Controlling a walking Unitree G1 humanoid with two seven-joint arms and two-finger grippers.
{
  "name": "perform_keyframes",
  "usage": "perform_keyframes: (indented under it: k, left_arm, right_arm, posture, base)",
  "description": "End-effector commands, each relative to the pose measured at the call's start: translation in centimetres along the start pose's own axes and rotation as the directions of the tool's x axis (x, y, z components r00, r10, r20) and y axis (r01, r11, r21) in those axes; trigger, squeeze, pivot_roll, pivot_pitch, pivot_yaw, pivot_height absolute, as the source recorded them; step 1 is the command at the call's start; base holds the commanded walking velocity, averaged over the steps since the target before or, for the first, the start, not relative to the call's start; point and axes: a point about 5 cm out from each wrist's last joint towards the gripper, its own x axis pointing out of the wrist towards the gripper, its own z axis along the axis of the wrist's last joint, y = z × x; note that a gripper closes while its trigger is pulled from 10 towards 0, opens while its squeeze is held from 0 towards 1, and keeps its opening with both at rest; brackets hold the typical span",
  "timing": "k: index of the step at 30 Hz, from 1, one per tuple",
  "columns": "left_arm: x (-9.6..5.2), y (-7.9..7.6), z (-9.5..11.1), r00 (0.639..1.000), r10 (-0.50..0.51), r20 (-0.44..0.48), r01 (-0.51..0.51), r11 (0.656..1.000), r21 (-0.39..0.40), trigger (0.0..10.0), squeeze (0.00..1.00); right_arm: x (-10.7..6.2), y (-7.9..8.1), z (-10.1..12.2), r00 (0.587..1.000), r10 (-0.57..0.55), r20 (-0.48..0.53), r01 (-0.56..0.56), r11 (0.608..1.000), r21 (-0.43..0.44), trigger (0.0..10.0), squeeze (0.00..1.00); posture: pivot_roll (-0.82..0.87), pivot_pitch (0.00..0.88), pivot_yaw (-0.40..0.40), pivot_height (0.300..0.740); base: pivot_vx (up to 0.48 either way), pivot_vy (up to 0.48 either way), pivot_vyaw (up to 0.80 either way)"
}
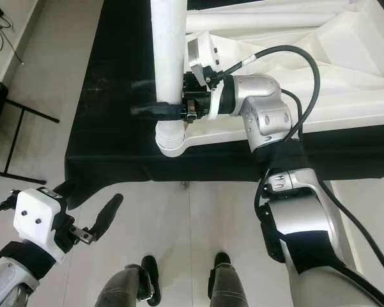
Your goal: Building children table
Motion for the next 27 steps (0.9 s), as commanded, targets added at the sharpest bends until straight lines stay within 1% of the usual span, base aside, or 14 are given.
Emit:
perform_keyframes:
  k: [1, 2, 4, 6, 7, 10, 14, 16, 20, 22, 24, 25, 26, 27]
  left_arm:
    - [-0.3, 0.1, -0.1, 1.000, -0.006, -0.014, 0.006, 1.000, 0.025, 10.0, 0.00]
    - [-0.3, 0.1, -0.1, 1.000, -0.006, -0.014, 0.006, 1.000, 0.025, 10.0, 0.00]
    - [-0.2, 0.2, -0.2, 1.000, -0.007, -0.010, 0.007, 1.000, 0.024, 10.0, 0.00]
    - [-0.2, 0.2, -0.2, 1.000, -0.007, -0.010, 0.007, 1.000, 0.024, 10.0, 0.00]
    - [-0.1, 0.2, -0.1, 1.000, -0.006, -0.007, 0.006, 1.000, 0.025, 10.0, 0.00]
    - [0.0, 0.2, -0.1, 1.000, -0.003, -0.001, 0.003, 1.000, 0.026, 10.0, 0.00]
    - [0.1, 0.2, -0.1, 1.000, -0.002, 0.002, 0.002, 1.000, 0.026, 10.0, 0.00]
    - [0.2, 0.2, -0.1, 1.000, 0.000, 0.006, 0.000, 1.000, 0.027, 10.0, 0.00]
    - [0.3, 0.1, -0.1, 1.000, 0.001, 0.008, -0.001, 1.000, 0.027, 10.0, 0.00]
    - [0.3, 0.0, -0.1, 1.000, 0.002, 0.012, -0.002, 1.000, 0.027, 10.0, 0.00]
    - [0.3, 0.0, -0.1, 1.000, 0.002, 0.012, -0.002, 1.000, 0.027, 10.0, 0.00]
    - [0.4, 0.0, 0.0, 1.000, 0.004, 0.014, -0.004, 1.000, 0.027, 10.0, 0.00]
    - [0.4, 0.0, 0.0, 1.000, 0.004, 0.014, -0.004, 1.000, 0.027, 10.0, 0.00]
    - [0.3, -0.1, 0.0, 1.000, 0.006, 0.015, -0.006, 1.000, 0.025, 10.0, 0.00]
  right_arm:
    - [0.3, 0.5, -1.3, 0.996, 0.050, -0.076, -0.047, 0.998, 0.036, 10.0, 0.00]
    - [0.3, 0.5, -1.3, 0.996, 0.050, -0.076, -0.047, 0.998, 0.036, 10.0, 0.00]
    - [1.0, 1.0, -1.3, 0.978, 0.150, -0.143, -0.149, 0.989, 0.023, 10.0, 0.00]
    - [1.0, 1.0, -1.3, 0.978, 0.150, -0.143, -0.149, 0.989, 0.023, 10.0, 0.00]
    - [1.4, 1.2, -1.3, 0.964, 0.199, -0.178, -0.199, 0.980, 0.016, 10.0, 0.00]
    - [2.3, 1.3, -1.0, 0.936, 0.259, -0.237, -0.268, 0.963, -0.004, 10.0, 0.00]
    - [2.7, 1.4, -0.9, 0.925, 0.280, -0.256, -0.292, 0.956, -0.009, 10.0, 0.00]
    - [3.5, 1.3, -0.7, 0.911, 0.305, -0.277, -0.321, 0.947, -0.013, 10.0, 0.00]
    - [3.9, 1.2, -0.7, 0.908, 0.311, -0.280, -0.327, 0.945, -0.011, 10.0, 0.00]
    - [5.1, 0.3, -0.6, 0.939, 0.241, -0.247, -0.248, 0.969, -0.001, 10.0, 0.00]
    - [5.1, 0.3, -0.6, 0.939, 0.241, -0.247, -0.248, 0.969, -0.001, 10.0, 0.00]
    - [5.4, -0.2, -0.7, 0.956, 0.178, -0.234, -0.182, 0.983, 0.004, 10.0, 0.00]
    - [5.4, -0.2, -0.7, 0.956, 0.178, -0.234, -0.182, 0.983, 0.004, 10.0, 0.00]
    - [5.4, -0.9, -0.9, 0.971, 0.074, -0.226, -0.072, 0.997, 0.018, 10.0, 0.00]
  posture:
    - [0.10, 0.433, 0.112, 0.740]
    - [0.10, 0.433, 0.112, 0.740]
    - [0.09, 0.439, 0.108, 0.740]
    - [0.09, 0.439, 0.108, 0.740]
    - [0.09, 0.438, 0.102, 0.740]
    - [0.08, 0.437, 0.093, 0.740]
    - [0.07, 0.436, 0.086, 0.740]
    - [0.07, 0.437, 0.077, 0.740]
    - [0.07, 0.435, 0.073, 0.740]
    - [0.06, 0.433, 0.065, 0.740]
    - [0.06, 0.433, 0.065, 0.740]
    - [0.06, 0.432, 0.064, 0.740]
    - [0.06, 0.432, 0.064, 0.740]
    - [0.06, 0.431, 0.064, 0.740]
  base:
    - [0.000, 0.000, 0.00]
    - [0.000, 0.000, 0.00]
    - [0.000, 0.000, 0.00]
    - [0.000, 0.000, 0.00]
    - [0.000, 0.000, 0.00]
    - [0.000, 0.000, 0.00]
    - [0.000, 0.000, 0.00]
    - [0.000, 0.000, 0.00]
    - [0.000, 0.000, 0.00]
    - [0.000, 0.000, 0.00]
    - [0.000, 0.000, 0.00]
    - [0.000, 0.000, 0.00]
    - [0.000, 0.000, 0.00]
    - [0.000, 0.000, 0.00]
